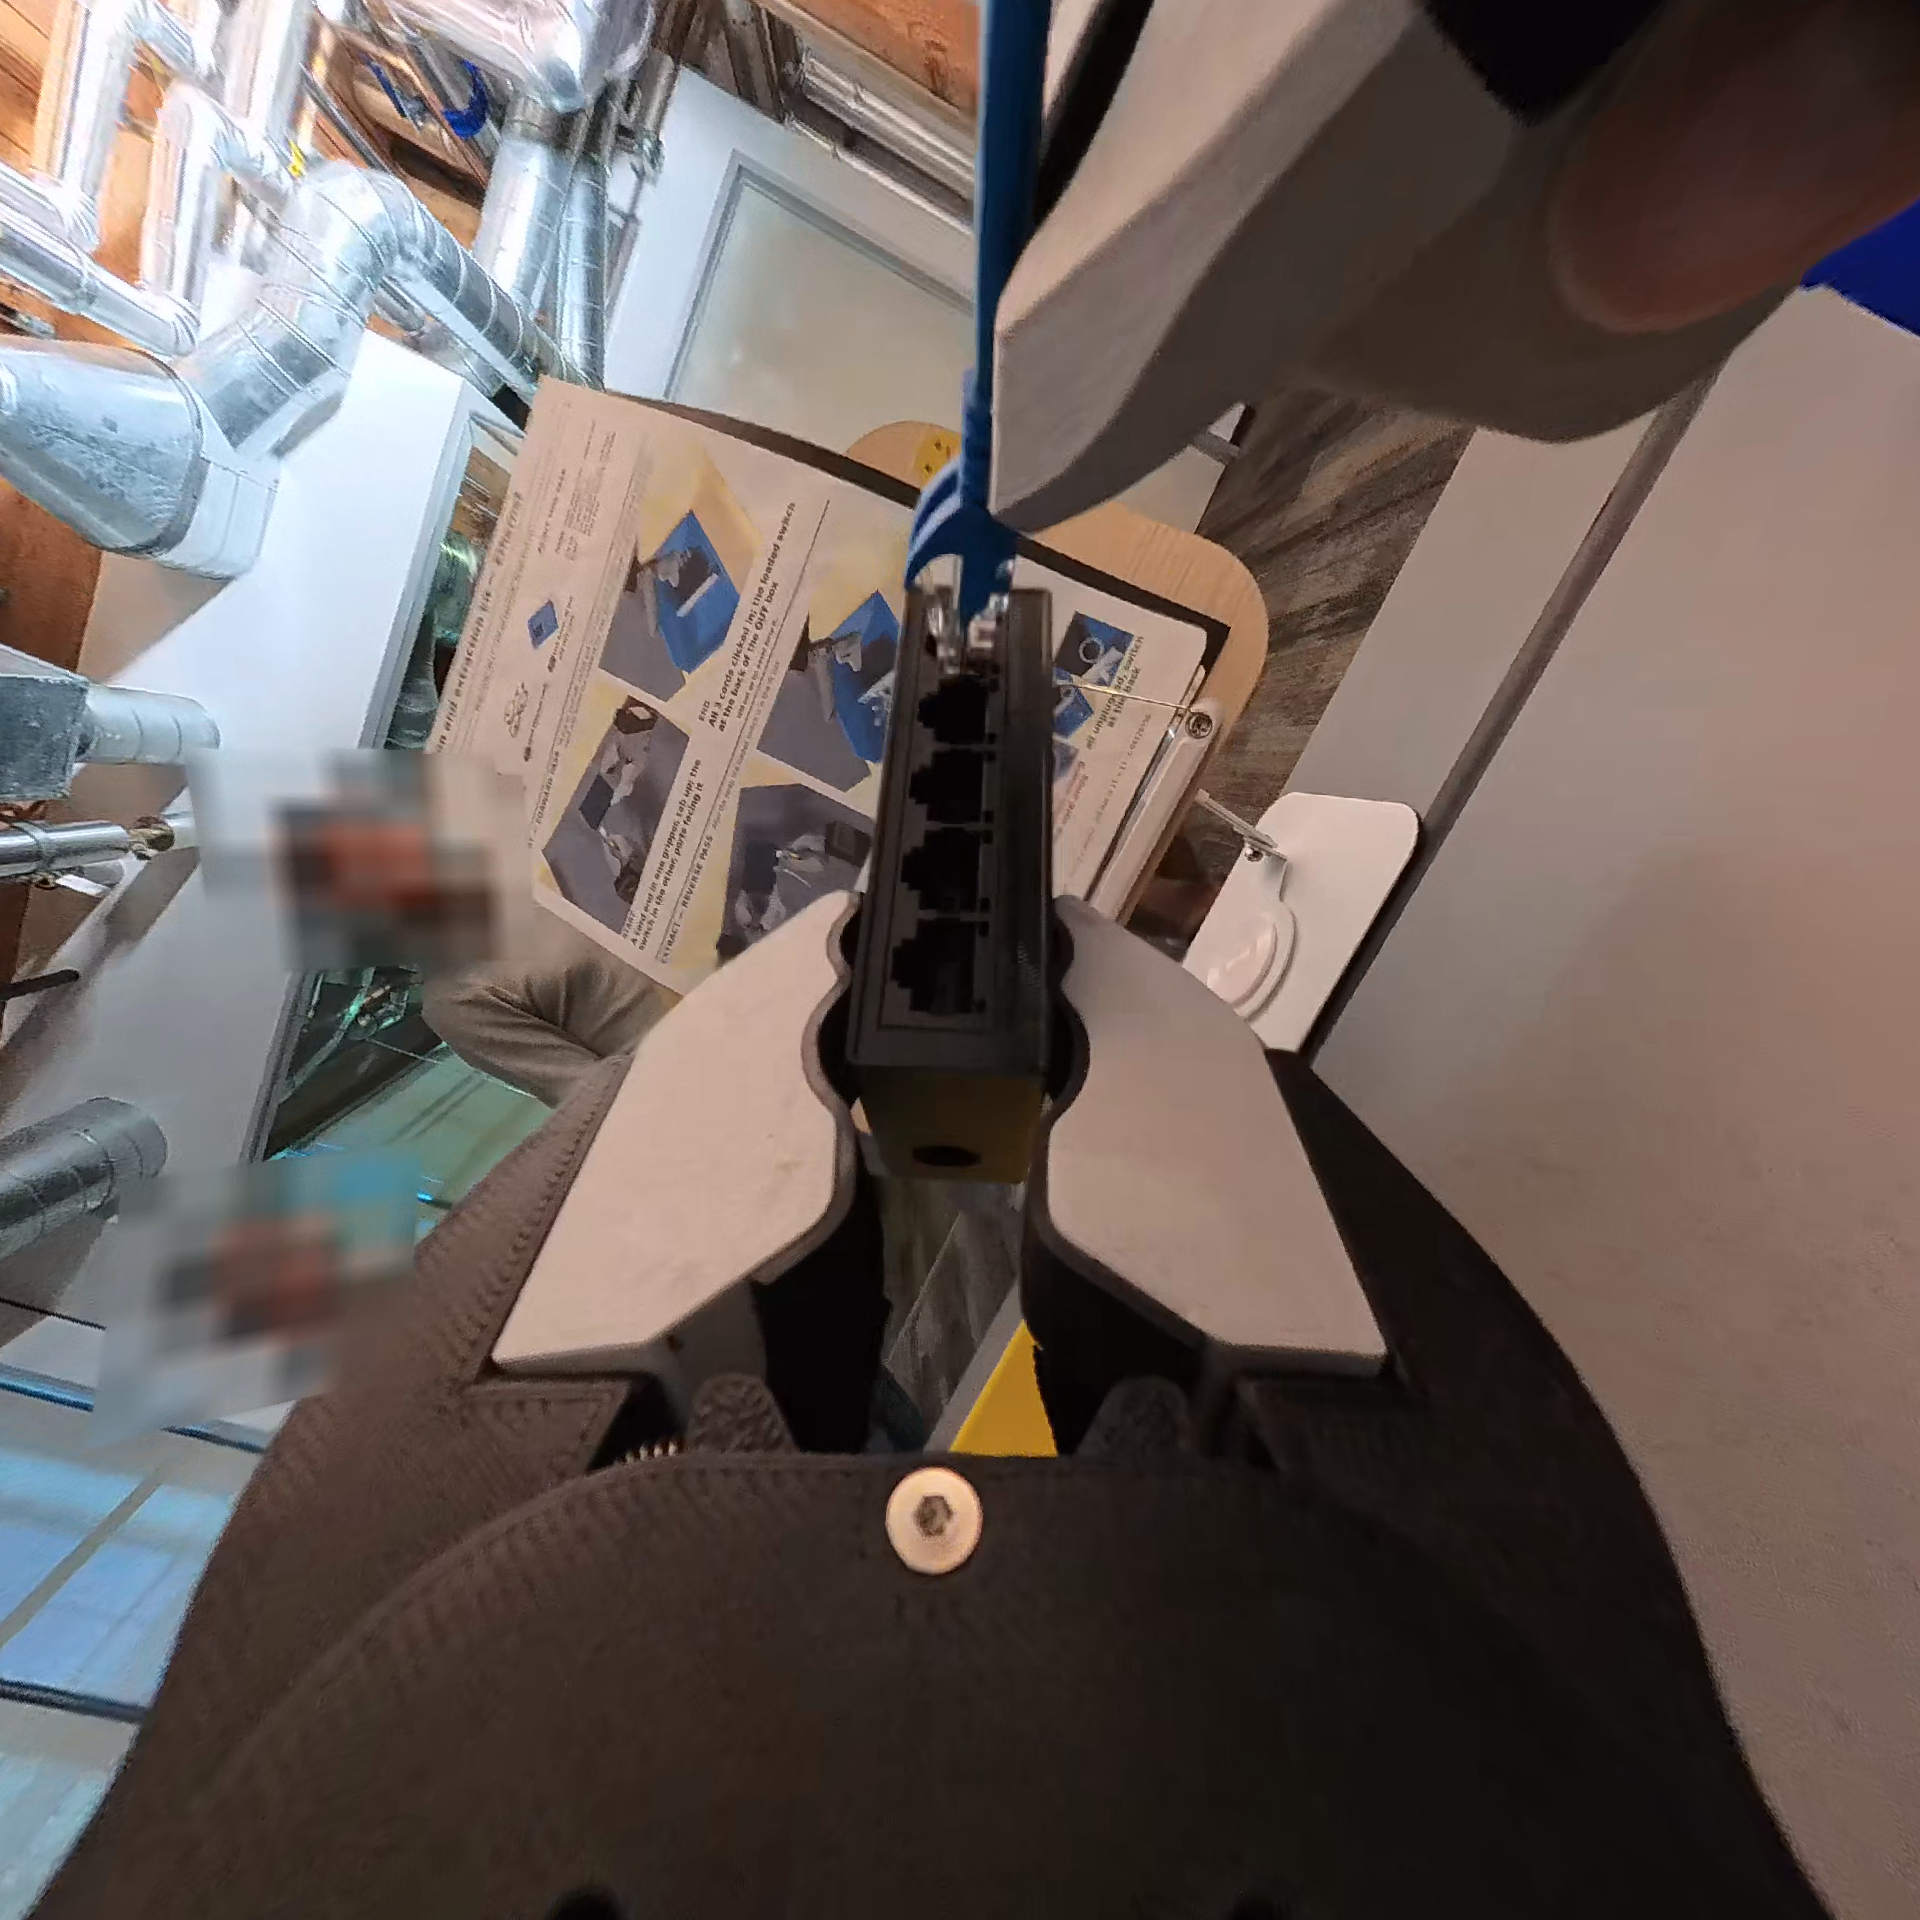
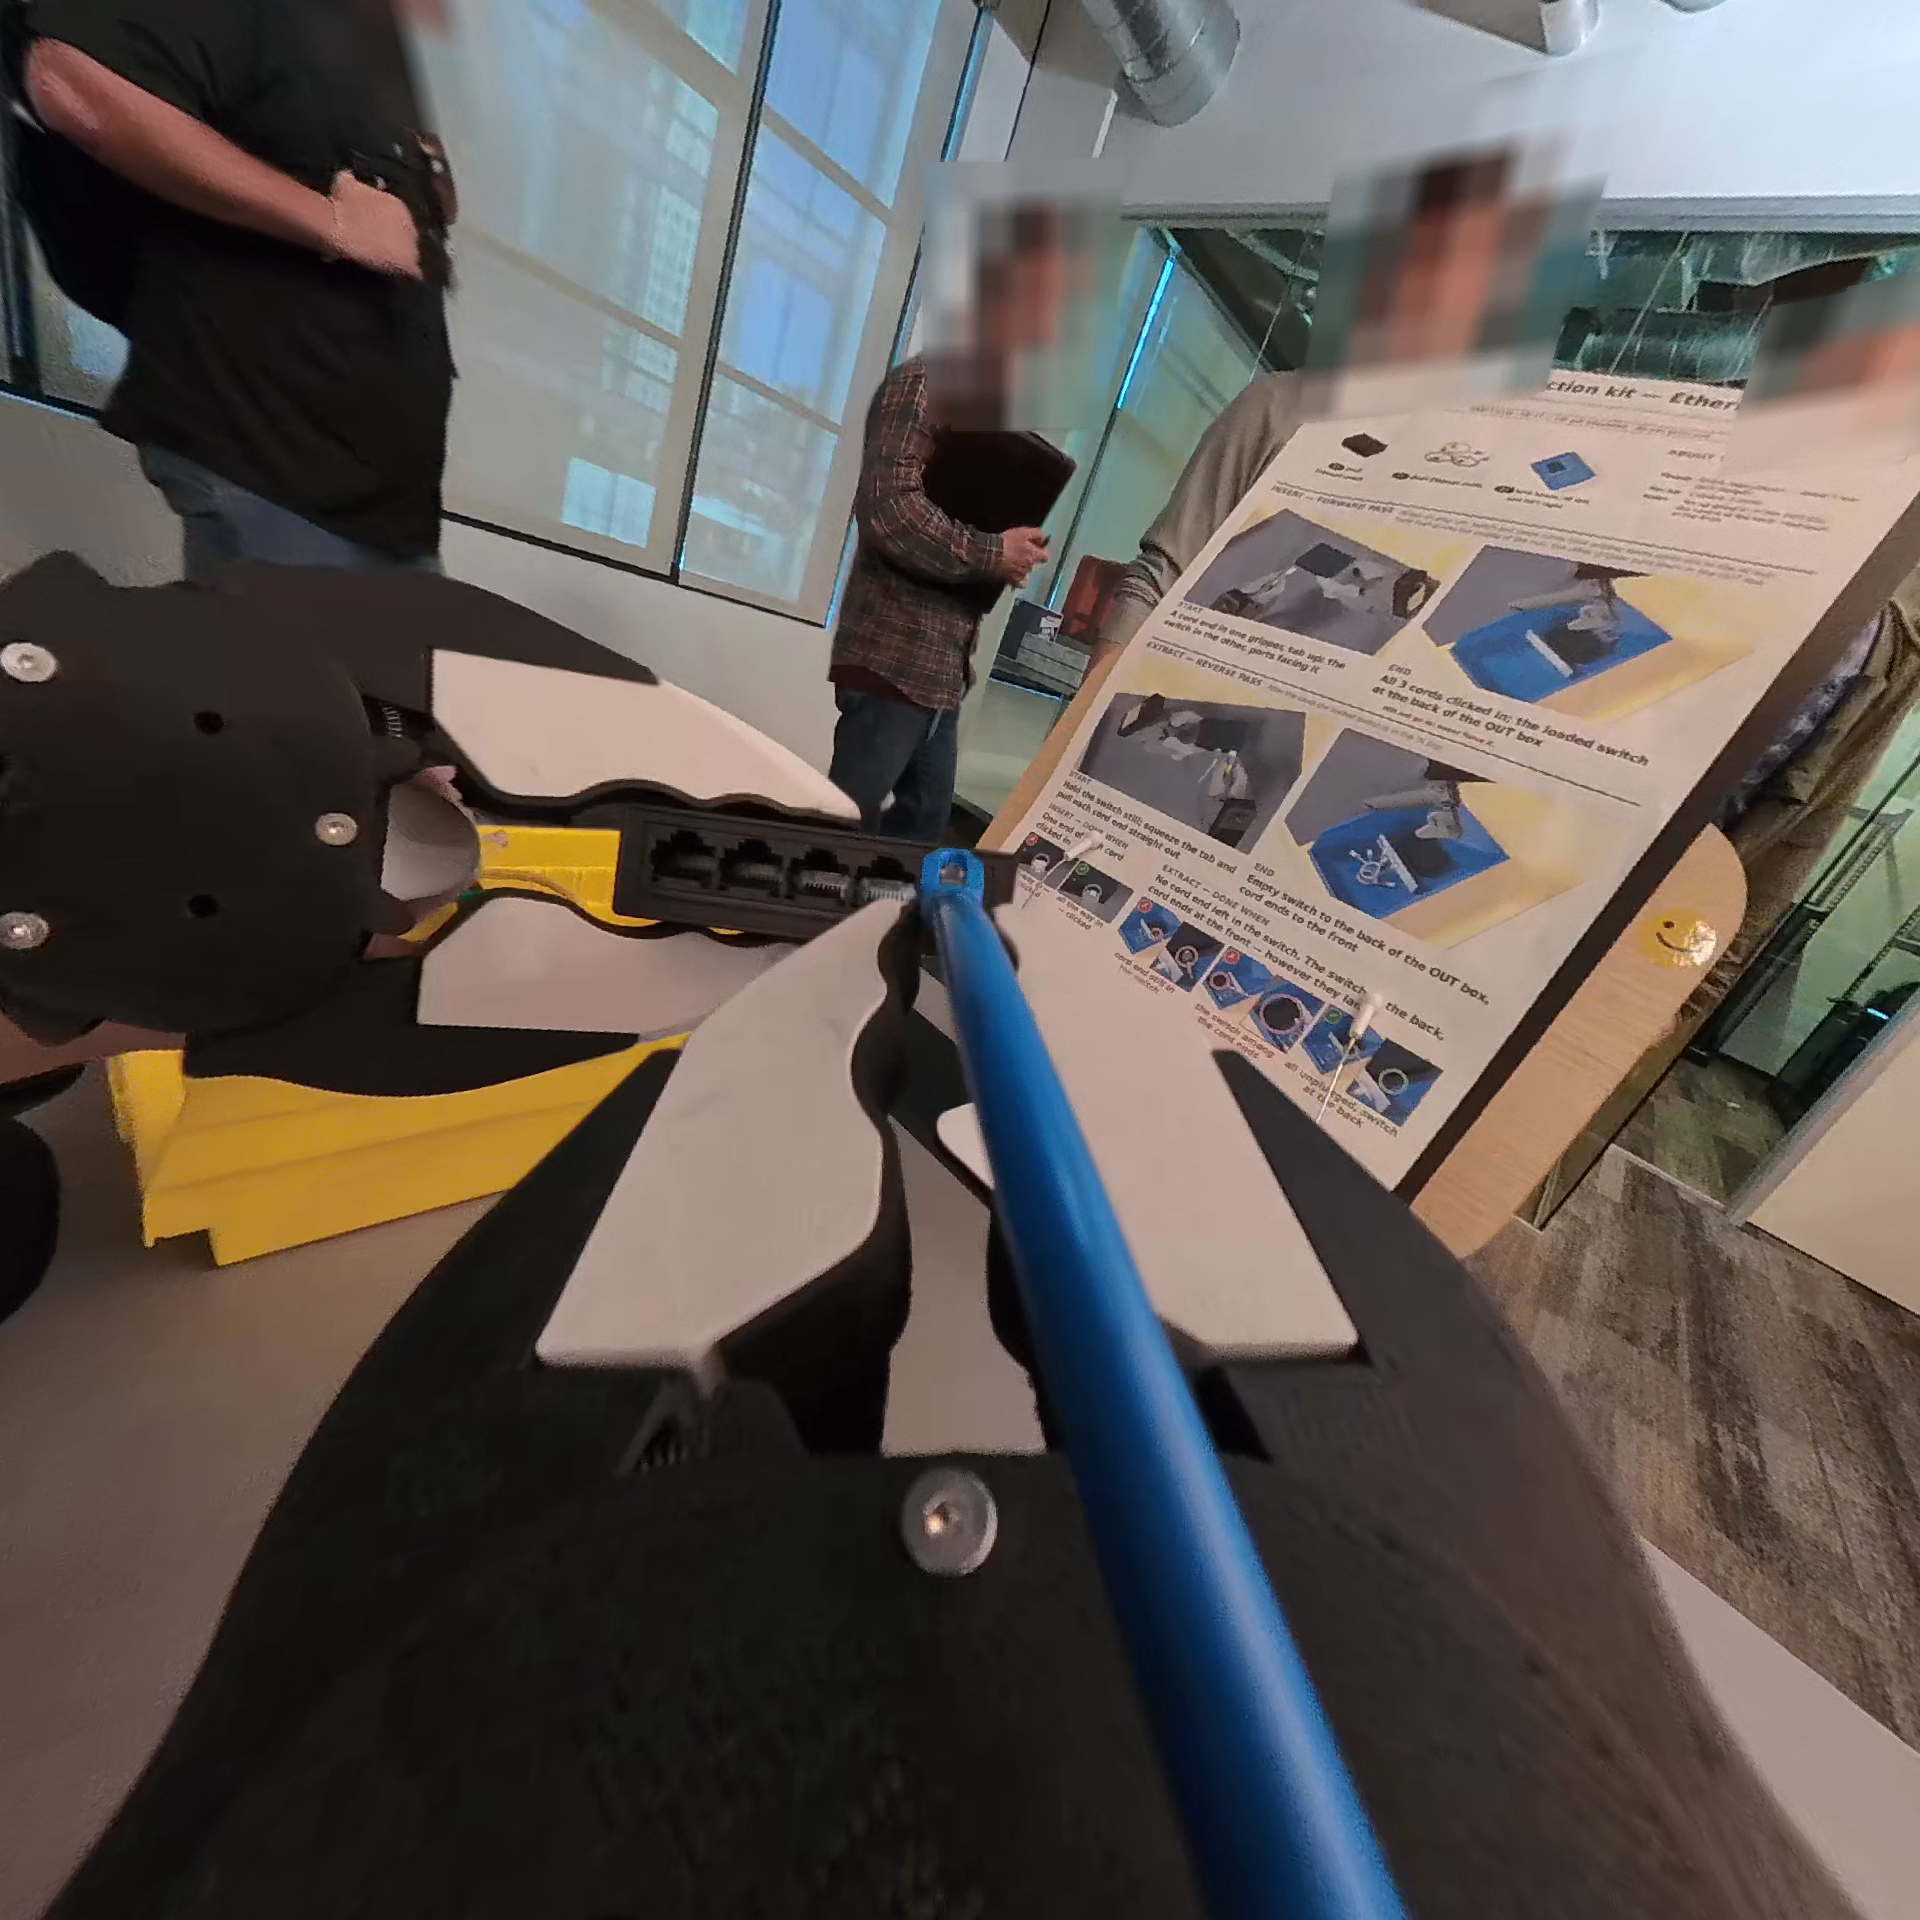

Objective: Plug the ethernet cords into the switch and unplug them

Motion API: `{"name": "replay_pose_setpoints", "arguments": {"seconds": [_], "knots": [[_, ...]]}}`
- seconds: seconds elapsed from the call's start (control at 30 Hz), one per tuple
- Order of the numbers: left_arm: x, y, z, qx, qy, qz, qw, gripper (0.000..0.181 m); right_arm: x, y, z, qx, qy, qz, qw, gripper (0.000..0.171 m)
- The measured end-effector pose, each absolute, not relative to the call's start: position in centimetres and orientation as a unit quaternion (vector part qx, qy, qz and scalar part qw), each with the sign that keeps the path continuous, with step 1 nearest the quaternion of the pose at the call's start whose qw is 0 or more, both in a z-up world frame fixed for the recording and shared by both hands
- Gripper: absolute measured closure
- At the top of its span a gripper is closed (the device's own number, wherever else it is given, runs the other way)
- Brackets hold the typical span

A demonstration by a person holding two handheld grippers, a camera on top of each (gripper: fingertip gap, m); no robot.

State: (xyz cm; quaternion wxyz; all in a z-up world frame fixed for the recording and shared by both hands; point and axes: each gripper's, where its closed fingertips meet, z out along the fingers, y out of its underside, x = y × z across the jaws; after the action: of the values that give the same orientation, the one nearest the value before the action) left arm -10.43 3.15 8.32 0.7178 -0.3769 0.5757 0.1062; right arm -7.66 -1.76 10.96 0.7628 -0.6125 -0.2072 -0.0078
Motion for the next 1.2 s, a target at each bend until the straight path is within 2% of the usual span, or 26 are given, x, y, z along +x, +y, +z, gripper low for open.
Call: {"name": "replay_pose_setpoints", "arguments": {"seconds": [0.37, 0.53, 0.7, 0.9, 1.2], "knots": [[-10.3, 0.8, 9.4, -0.317, 0.583, 0.111, 0.740, 0.153, -7.6, -2.3, 11.4, -0.615, -0.212, 0.042, 0.759, 0.160], [-10.5, -0.1, 10.5, -0.323, 0.568, 0.060, 0.755, 0.153, -8.2, -3.9, 13.0, -0.533, -0.222, 0.001, 0.816, 0.160], [-11.2, -1.1, 12.2, -0.267, 0.531, 0.121, 0.795, 0.154, -9.2, -5.8, 14.2, -0.470, -0.227, -0.044, 0.852, 0.160], [-11.4, -1.7, 12.4, -0.224, 0.536, 0.160, 0.798, 0.153, -9.0, -5.1, 14.0, -0.501, -0.237, -0.013, 0.832, 0.159], [-11.4, -2.2, 12.5, -0.221, 0.541, 0.138, 0.799, 0.153, -9.1, -5.2, 14.2, -0.527, -0.240, 0.023, 0.815, 0.159]]}}
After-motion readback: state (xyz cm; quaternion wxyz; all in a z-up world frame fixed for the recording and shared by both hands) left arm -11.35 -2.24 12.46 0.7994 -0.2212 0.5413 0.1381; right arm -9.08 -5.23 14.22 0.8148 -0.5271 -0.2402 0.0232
